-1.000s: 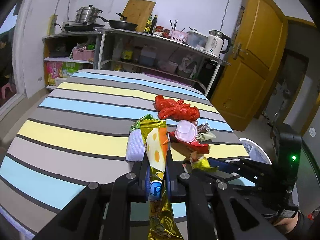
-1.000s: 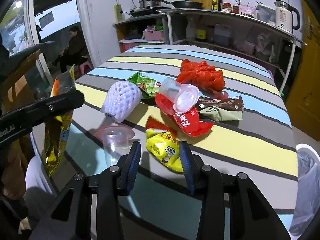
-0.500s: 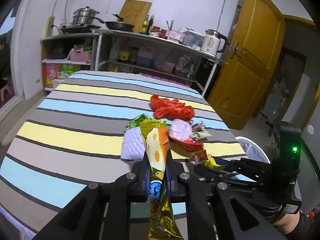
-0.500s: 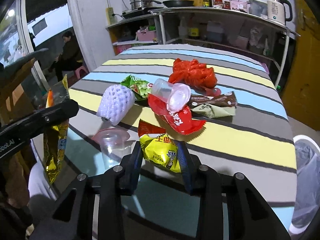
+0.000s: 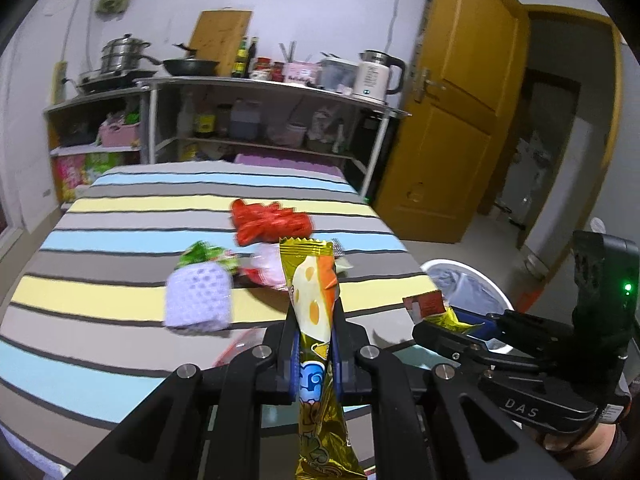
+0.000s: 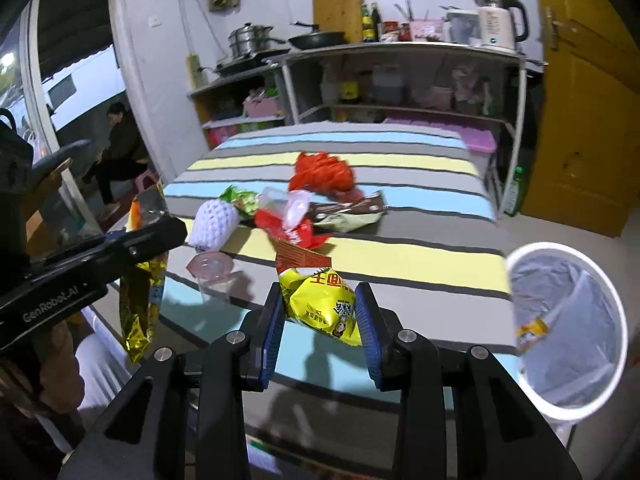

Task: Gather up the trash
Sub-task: 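Carry both wrappers over the bin and open both tools to drop them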

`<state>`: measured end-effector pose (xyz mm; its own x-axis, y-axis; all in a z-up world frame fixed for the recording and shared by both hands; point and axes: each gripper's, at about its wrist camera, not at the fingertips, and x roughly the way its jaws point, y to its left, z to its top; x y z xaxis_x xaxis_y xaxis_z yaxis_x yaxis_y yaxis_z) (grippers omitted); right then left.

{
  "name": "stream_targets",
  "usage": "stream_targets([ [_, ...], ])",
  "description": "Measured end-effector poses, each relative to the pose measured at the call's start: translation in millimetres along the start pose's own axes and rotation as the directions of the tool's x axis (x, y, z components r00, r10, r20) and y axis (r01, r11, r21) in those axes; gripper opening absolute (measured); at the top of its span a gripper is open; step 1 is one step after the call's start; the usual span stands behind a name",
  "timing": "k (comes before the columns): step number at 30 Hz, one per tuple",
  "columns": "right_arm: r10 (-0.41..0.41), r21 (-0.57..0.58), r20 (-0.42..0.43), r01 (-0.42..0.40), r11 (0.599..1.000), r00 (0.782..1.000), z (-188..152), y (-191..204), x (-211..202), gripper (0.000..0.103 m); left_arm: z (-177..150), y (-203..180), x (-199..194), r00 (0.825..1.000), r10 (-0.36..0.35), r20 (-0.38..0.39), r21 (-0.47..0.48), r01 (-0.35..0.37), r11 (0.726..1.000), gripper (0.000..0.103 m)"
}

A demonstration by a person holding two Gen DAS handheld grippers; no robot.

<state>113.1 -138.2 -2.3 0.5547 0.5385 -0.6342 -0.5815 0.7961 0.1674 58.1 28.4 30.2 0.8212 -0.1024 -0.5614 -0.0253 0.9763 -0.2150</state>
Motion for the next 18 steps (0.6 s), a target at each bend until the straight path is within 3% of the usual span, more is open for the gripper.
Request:
stream_targets([
  [18, -0.157, 0.105, 0.063, 0.150, 0.983, 0.986, -7, -69, -53, 0.036, 24, -83, 32, 0.991, -0.130, -0.016, 0.116, 0.131, 0.985, 0.012],
])
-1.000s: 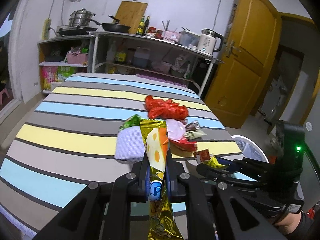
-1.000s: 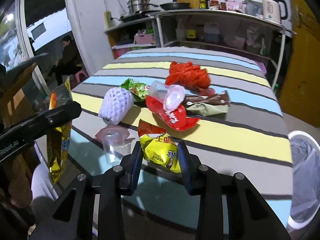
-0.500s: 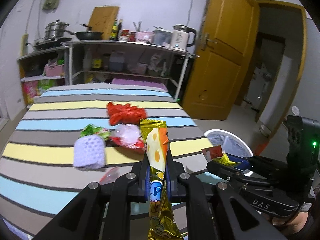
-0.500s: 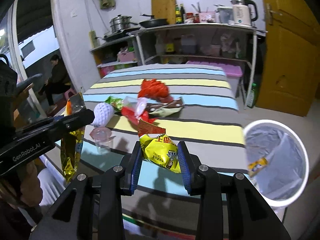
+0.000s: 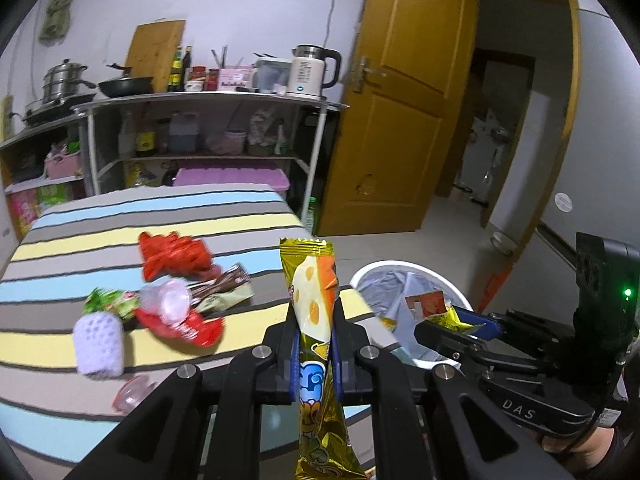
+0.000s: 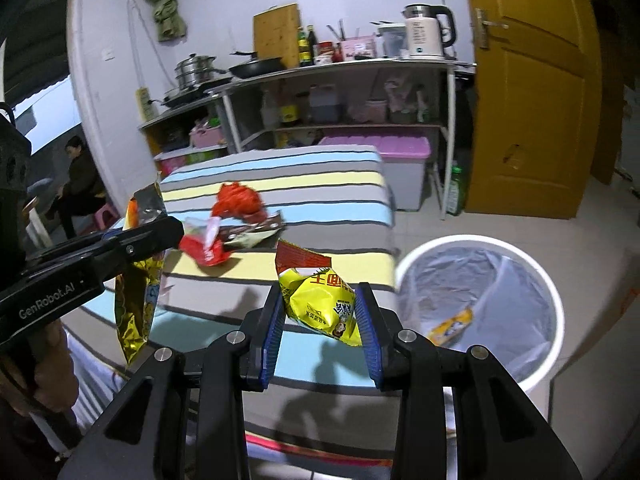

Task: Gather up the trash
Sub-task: 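Carry both wrappers over the bin and open both tools to drop them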

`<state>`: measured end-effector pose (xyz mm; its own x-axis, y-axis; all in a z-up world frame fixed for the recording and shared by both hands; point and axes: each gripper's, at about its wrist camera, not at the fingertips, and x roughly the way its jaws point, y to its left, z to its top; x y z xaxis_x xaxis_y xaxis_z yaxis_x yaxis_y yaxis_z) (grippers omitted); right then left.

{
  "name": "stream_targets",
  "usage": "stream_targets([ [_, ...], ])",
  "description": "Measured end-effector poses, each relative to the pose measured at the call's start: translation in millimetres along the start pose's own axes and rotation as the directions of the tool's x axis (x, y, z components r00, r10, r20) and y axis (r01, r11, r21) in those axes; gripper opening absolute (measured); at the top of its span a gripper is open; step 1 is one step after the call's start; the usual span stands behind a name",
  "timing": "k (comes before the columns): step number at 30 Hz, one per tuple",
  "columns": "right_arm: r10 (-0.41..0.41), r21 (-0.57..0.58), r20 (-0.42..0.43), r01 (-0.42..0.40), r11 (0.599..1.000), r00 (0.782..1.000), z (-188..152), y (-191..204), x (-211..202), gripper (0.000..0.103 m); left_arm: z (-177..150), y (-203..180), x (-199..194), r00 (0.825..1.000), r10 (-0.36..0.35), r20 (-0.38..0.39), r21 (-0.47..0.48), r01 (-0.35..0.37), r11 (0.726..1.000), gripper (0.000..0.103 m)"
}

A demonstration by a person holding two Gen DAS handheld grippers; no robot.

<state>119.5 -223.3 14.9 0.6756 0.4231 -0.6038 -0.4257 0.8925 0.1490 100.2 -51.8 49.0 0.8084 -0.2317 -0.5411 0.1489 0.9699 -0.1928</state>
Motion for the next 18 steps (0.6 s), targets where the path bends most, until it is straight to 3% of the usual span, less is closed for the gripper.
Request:
stream_targets([
  [18, -0.122, 0.129, -0.002, 0.122, 0.984, 0.992, -4, -83, -8, 0.036, 24, -68, 70, 0.991, -0.128, -0.045, 0.079, 0.131, 0.988, 0.012],
])
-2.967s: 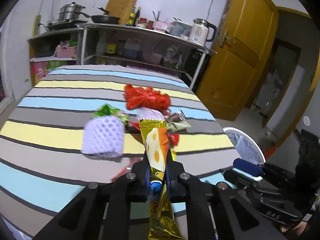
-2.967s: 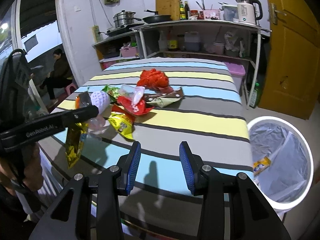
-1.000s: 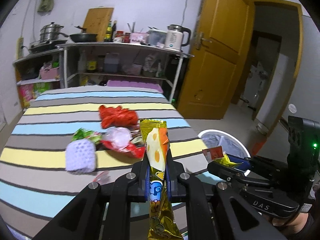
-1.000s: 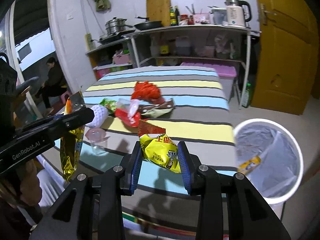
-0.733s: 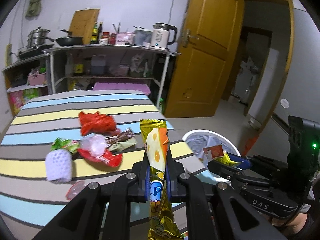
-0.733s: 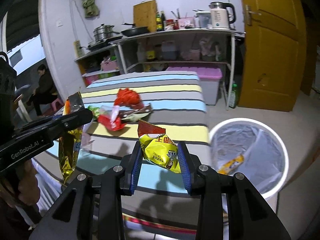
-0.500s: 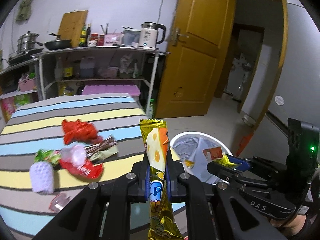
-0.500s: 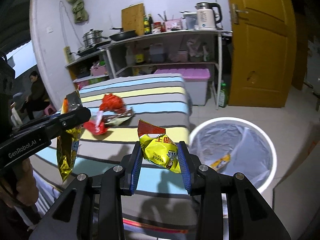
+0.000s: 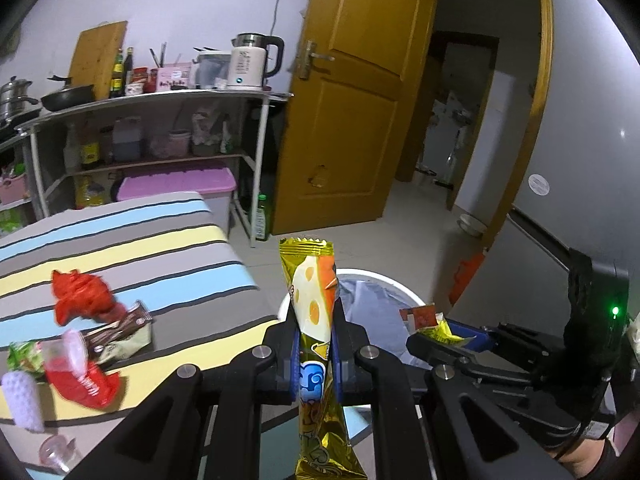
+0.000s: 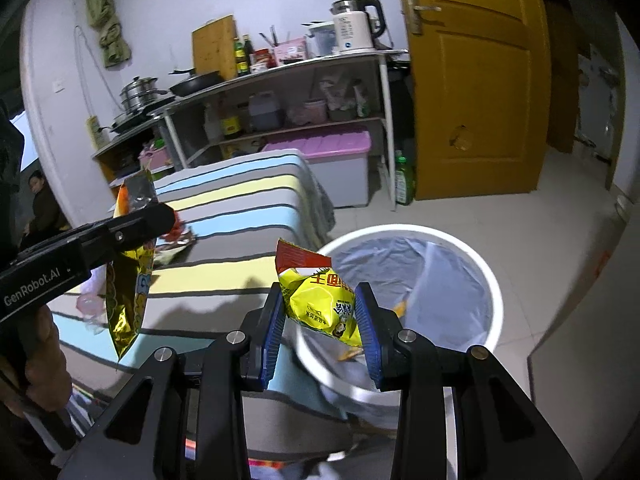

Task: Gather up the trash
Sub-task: 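Carry both wrappers over the bin and open both tools to drop them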

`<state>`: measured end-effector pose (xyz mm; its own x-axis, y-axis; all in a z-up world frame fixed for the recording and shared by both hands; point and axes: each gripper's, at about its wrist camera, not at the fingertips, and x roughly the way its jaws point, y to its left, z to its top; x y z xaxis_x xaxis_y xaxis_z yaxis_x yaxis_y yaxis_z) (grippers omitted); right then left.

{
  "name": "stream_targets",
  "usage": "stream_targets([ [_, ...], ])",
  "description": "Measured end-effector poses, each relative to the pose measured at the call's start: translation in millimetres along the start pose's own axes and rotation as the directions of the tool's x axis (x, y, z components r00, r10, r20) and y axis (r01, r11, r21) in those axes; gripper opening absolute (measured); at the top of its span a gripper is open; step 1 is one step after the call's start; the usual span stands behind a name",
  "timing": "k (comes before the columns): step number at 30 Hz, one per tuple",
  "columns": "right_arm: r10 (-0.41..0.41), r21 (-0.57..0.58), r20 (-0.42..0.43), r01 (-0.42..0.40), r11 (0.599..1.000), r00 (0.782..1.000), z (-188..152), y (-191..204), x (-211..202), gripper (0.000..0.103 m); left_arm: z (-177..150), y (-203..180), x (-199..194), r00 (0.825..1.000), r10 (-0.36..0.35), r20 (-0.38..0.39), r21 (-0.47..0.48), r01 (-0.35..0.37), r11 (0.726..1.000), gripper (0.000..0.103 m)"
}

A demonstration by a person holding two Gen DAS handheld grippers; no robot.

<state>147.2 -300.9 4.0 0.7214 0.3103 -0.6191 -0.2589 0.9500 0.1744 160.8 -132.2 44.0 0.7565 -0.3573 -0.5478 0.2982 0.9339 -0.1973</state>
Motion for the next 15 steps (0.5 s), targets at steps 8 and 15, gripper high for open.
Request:
stream_targets([
  [8, -0.027, 0.047, -0.021, 0.028, 0.998, 0.999, -1, -27, 11, 0.036, 6, -17, 36, 0.998, -0.049, -0.027, 0.013, 0.049, 0.999, 0.012],
  [15, -0.042, 0.068, -0.039, 0.045, 0.997, 0.998, -1, -44, 22, 0.036, 10, -22, 65, 0.996, -0.068, -0.051, 0.009, 0.068, 0.998, 0.012],
])
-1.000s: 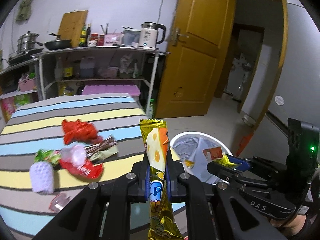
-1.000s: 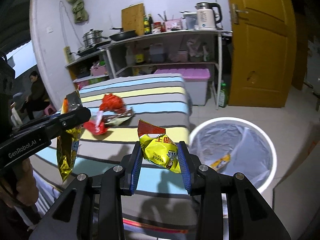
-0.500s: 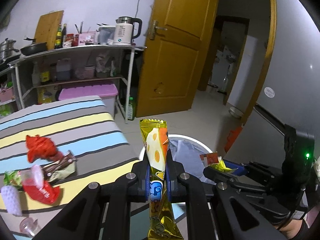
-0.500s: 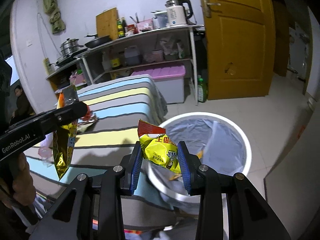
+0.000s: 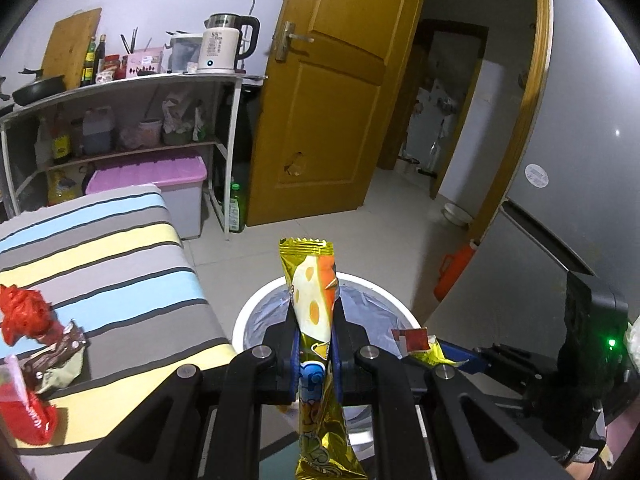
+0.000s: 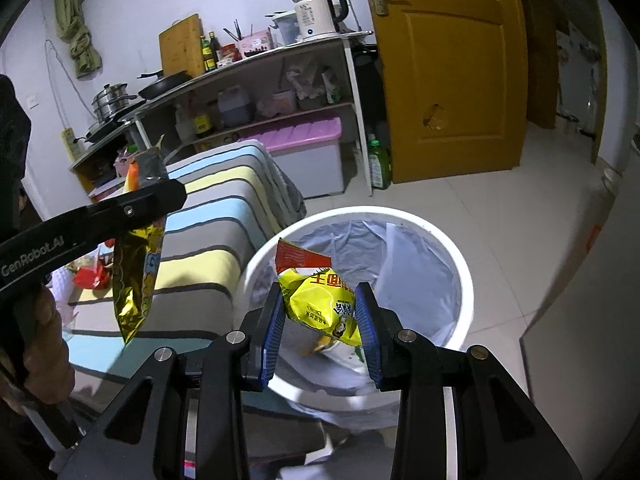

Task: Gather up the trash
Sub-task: 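Carry both wrappers over the bin and open both tools to drop them, then return both tools over the table toward the clear plastic cup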

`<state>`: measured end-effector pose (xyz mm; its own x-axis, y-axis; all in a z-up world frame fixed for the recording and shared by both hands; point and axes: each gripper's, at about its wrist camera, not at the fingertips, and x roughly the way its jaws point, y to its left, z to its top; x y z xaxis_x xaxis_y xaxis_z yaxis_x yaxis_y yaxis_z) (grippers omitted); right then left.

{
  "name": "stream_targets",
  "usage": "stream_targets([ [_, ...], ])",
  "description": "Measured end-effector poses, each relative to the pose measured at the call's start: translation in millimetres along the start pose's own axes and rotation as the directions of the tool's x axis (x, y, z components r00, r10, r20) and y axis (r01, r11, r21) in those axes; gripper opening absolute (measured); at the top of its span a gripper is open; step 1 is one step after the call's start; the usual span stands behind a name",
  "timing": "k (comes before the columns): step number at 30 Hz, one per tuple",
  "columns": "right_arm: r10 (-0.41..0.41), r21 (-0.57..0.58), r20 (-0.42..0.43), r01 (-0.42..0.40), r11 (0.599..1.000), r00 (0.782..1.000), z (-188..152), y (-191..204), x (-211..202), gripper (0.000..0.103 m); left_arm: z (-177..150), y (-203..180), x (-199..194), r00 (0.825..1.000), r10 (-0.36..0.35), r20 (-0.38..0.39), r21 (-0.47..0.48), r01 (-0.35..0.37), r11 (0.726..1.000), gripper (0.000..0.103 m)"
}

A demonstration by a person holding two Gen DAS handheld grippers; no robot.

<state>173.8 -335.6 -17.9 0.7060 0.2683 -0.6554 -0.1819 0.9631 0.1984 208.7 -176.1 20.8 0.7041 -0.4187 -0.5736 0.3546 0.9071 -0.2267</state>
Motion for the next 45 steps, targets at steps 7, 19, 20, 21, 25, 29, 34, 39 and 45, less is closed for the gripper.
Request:
stream_targets([
  [7, -0.005, 0.018, -0.028, 0.006, 1.000, 1.000, 1, -9, 15, 0.037, -2, -1, 24, 0.999, -0.008, -0.032, -0.005, 0.008, 1.000, 0.012],
  [19, -0.018, 0.008, -0.021, 0.018, 1.000, 1.000, 0, -7, 24, 0.040, -4, 11, 38, 0.998, -0.035, -0.047, -0.039, 0.033, 0.999, 0.035],
  [20, -0.019, 0.006, -0.018, 0.019, 1.000, 1.000, 1, -7, 23, 0.041, -3, 11, 37, 0.998, -0.036, -0.046, -0.041, 0.035, 0.999, 0.035],
  [21, -0.020, 0.006, -0.016, 0.020, 1.000, 1.000, 1, -6, 23, 0.041, -3, 12, 35, 0.998, -0.040, -0.041, -0.044, 0.039, 0.998, 0.035],
  [25, -0.025, 0.001, -0.004, 0.025, 1.000, 1.000, 1, -4, 17, 0.041, 0, 14, 26, 0.999, -0.047, -0.021, -0.048, 0.046, 0.998, 0.035],
  [29, -0.029, -0.011, 0.009, 0.029, 1.000, 1.000, 3, 1, 10, 0.041, -1, 15, 10, 0.999, -0.038, 0.002, -0.047, 0.038, 0.998, 0.035],
  [34, -0.019, -0.037, 0.036, 0.020, 0.999, 0.999, 3, 16, -5, 0.041, -5, 19, -14, 1.000, -0.006, 0.030, -0.047, 0.007, 0.999, 0.035],
  [39, 0.002, -0.076, 0.057, 0.002, 0.997, 0.998, 2, 36, -20, 0.041, -11, 29, -38, 0.998, 0.030, 0.051, -0.061, -0.027, 0.998, 0.035],
  [45, 0.029, -0.123, 0.074, -0.020, 0.992, 0.997, -2, 63, -34, 0.041, -25, 44, -72, 0.994, 0.079, 0.076, -0.076, -0.074, 0.994, 0.035],
])
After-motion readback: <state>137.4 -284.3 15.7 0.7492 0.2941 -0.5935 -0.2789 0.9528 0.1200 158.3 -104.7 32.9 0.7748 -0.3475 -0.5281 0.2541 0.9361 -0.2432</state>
